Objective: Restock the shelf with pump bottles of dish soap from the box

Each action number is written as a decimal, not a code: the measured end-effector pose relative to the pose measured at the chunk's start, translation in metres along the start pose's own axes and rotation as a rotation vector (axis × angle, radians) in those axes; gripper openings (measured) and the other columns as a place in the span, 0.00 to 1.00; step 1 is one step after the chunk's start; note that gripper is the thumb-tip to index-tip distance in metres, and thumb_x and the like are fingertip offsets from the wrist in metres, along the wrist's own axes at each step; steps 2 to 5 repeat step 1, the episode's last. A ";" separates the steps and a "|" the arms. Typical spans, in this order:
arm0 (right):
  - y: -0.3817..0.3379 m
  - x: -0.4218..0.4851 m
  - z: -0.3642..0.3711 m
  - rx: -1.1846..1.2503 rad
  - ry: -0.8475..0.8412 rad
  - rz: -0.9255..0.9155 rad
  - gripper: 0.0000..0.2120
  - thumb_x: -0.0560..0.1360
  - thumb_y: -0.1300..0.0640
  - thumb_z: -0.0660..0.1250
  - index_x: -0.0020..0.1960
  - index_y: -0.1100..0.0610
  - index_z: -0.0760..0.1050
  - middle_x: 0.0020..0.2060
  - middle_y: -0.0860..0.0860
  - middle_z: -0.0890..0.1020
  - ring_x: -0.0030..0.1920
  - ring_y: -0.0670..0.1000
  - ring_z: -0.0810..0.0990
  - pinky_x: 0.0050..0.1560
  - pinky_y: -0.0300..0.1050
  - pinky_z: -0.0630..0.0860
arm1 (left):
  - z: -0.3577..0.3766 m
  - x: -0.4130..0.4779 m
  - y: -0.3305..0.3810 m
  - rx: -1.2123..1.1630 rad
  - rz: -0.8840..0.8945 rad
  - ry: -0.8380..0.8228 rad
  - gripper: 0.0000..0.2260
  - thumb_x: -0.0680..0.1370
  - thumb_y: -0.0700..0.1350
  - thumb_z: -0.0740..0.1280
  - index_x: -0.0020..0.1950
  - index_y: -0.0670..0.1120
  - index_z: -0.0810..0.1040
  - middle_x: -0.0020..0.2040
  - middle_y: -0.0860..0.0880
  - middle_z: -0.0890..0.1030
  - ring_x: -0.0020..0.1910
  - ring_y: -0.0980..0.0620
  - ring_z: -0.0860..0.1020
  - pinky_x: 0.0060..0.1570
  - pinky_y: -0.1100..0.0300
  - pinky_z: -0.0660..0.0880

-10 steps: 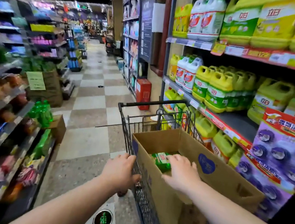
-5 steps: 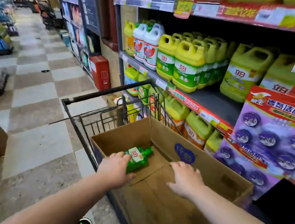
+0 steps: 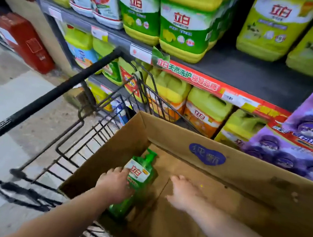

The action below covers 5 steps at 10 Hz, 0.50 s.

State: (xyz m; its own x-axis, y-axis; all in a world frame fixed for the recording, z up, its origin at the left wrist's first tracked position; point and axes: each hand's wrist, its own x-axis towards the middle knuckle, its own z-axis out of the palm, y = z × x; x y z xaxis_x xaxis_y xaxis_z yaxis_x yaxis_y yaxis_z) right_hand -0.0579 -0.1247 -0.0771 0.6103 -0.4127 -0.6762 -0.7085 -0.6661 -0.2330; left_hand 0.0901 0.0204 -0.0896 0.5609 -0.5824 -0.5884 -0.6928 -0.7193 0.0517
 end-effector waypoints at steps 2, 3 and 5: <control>-0.015 0.031 0.017 0.045 -0.081 0.065 0.30 0.75 0.48 0.64 0.73 0.54 0.59 0.71 0.55 0.64 0.70 0.59 0.67 0.67 0.52 0.66 | 0.009 0.027 -0.015 0.003 0.000 -0.098 0.35 0.72 0.62 0.64 0.73 0.49 0.58 0.70 0.47 0.66 0.69 0.45 0.66 0.65 0.49 0.67; -0.015 0.031 0.017 0.045 -0.081 0.065 0.30 0.75 0.48 0.64 0.73 0.54 0.59 0.71 0.55 0.64 0.70 0.59 0.67 0.67 0.52 0.66 | 0.009 0.027 -0.015 0.003 0.000 -0.098 0.35 0.72 0.62 0.64 0.73 0.49 0.58 0.70 0.47 0.66 0.69 0.45 0.66 0.65 0.49 0.67; -0.015 0.031 0.017 0.045 -0.081 0.065 0.30 0.75 0.48 0.64 0.73 0.54 0.59 0.71 0.55 0.64 0.70 0.59 0.67 0.67 0.52 0.66 | 0.009 0.027 -0.015 0.003 0.000 -0.098 0.35 0.72 0.62 0.64 0.73 0.49 0.58 0.70 0.47 0.66 0.69 0.45 0.66 0.65 0.49 0.67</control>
